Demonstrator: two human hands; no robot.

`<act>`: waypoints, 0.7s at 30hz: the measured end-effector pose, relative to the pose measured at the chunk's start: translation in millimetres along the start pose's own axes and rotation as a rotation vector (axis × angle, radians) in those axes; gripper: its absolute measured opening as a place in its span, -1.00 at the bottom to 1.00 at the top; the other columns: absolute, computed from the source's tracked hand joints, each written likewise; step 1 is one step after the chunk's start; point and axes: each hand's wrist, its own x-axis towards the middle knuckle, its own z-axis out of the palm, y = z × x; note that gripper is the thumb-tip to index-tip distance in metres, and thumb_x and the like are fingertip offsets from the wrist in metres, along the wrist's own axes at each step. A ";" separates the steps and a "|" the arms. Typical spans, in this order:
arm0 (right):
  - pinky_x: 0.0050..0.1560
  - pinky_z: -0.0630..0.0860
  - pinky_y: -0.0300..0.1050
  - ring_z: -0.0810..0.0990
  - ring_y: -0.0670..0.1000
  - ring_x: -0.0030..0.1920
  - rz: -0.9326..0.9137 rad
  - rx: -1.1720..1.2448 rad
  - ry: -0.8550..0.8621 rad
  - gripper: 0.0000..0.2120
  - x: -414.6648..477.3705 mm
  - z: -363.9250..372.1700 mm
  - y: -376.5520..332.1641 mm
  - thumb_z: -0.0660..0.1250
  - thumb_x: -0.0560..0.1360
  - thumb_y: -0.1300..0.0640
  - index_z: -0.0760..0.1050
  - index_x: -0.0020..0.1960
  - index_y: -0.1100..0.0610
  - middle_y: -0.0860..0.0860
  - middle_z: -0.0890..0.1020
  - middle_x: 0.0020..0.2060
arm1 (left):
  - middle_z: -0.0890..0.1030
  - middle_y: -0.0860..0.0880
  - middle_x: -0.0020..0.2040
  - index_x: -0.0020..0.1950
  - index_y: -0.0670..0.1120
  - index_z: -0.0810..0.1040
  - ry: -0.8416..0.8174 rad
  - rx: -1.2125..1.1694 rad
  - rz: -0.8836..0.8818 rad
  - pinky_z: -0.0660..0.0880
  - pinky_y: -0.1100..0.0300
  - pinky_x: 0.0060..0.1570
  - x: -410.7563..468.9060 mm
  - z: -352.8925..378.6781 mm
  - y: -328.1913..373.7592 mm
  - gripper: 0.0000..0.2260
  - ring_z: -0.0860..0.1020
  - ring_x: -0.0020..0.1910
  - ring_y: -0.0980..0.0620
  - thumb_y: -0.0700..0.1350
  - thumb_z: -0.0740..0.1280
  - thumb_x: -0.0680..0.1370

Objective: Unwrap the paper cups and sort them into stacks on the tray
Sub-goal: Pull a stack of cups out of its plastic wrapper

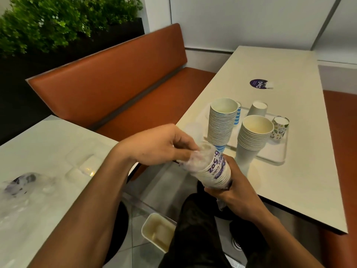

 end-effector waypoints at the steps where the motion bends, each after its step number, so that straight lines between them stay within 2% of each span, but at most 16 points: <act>1: 0.16 0.52 -0.36 0.59 -0.19 0.24 -0.001 -0.006 -0.003 -0.19 -0.5 -0.5 0.5 0.65 0.34 0.28 0.36 0.38 -0.24 -0.32 0.59 0.20 | 0.75 0.13 0.00 0.20 0.00 0.73 -0.040 0.034 -0.017 0.54 0.34 -0.05 -0.8 2.5 -0.2 -0.82 0.67 -0.07 0.19 -0.14 0.41 0.63; 4: 0.13 0.54 -0.34 0.59 -0.18 0.22 -0.002 -0.031 -0.013 -0.19 -1.0 -2.3 2.1 0.66 0.32 0.29 0.37 0.37 -0.22 -0.32 0.58 0.16 | 0.74 0.17 -0.14 0.17 0.00 0.75 -0.117 0.089 -0.044 0.41 0.44 -0.27 -3.4 8.7 1.5 -0.83 0.56 -0.33 0.31 -0.07 0.41 0.64; 6: 0.09 0.56 -0.34 0.60 -0.19 0.19 0.002 -0.029 -0.001 -0.19 -1.3 -4.5 3.1 0.64 0.33 0.32 0.36 0.35 -0.25 -0.32 0.59 0.13 | 0.67 0.07 -0.30 0.22 0.06 0.73 -0.152 0.049 -0.052 0.27 0.39 -0.45 -6.0 9.6 2.7 -0.80 0.40 -0.49 0.18 0.00 0.43 0.62; 8: 0.03 0.54 -0.39 0.61 -0.22 0.17 0.013 -0.016 0.023 -0.18 -1.4 -7.8 3.2 0.62 0.35 0.35 0.34 0.32 -0.30 -0.35 0.60 0.11 | 0.59 -0.15 -0.34 0.31 0.19 0.66 -0.200 -0.022 -0.062 0.24 0.16 -0.43 -10.1 10.1 3.4 -0.71 0.31 -0.44 0.02 0.12 0.45 0.58; 10: 0.01 0.52 -0.42 0.61 -0.24 0.15 0.018 -0.013 0.030 -0.18 -0.2 -11.6 2.1 0.61 0.36 0.36 0.34 0.31 -0.30 -0.37 0.60 0.10 | 0.56 -0.21 -0.32 0.34 0.23 0.62 -0.190 -0.074 -0.043 0.23 0.07 -0.39 -11.7 14.4 0.2 -0.66 0.30 -0.40 -0.07 0.16 0.46 0.56; 13: -0.02 0.51 -0.45 0.60 -0.28 0.13 0.019 -0.016 0.022 -0.19 3.2 -14.4 -0.8 0.61 0.36 0.36 0.34 0.31 -0.30 -0.41 0.59 0.08 | 0.58 -0.03 -0.35 0.25 0.14 0.69 -0.029 -0.113 0.018 0.27 0.18 -0.42 -8.4 22.6 -5.2 -0.77 0.34 -0.43 0.06 -0.02 0.48 0.59; 15: -0.01 0.50 -0.47 0.59 -0.30 0.15 0.020 -0.026 0.023 -0.18 5.5 -14.6 -0.8 0.63 0.35 0.35 0.33 0.31 -0.31 -0.42 0.59 0.09 | 0.61 0.06 -0.33 0.08 0.07 0.74 0.071 -0.143 0.042 0.38 0.15 -0.34 -6.1 25.6 -6.1 -0.87 0.43 -0.39 0.11 -0.07 0.51 0.55; 18: -0.06 0.52 -0.46 0.59 -0.31 0.10 0.038 -0.020 0.017 -0.19 5.7 -13.8 3.0 0.63 0.34 0.33 0.35 0.30 -0.29 -0.38 0.61 0.08 | 0.64 0.06 -0.28 -0.07 -0.01 0.69 0.242 -0.232 0.084 0.49 0.04 -0.22 -5.5 27.1 -5.0 -0.96 0.53 -0.31 0.11 -0.13 0.51 0.55; 21: -0.05 0.54 -0.41 0.61 -0.26 0.09 0.057 -0.032 0.009 -0.20 2.7 -13.3 12.3 0.63 0.34 0.34 0.35 0.31 -0.26 -0.34 0.61 0.07 | 0.64 0.01 -0.21 -0.04 -0.10 0.62 0.445 -0.273 0.120 0.51 0.14 -0.22 -9.2 25.5 -2.5 -0.93 0.56 -0.27 0.11 -0.13 0.44 0.62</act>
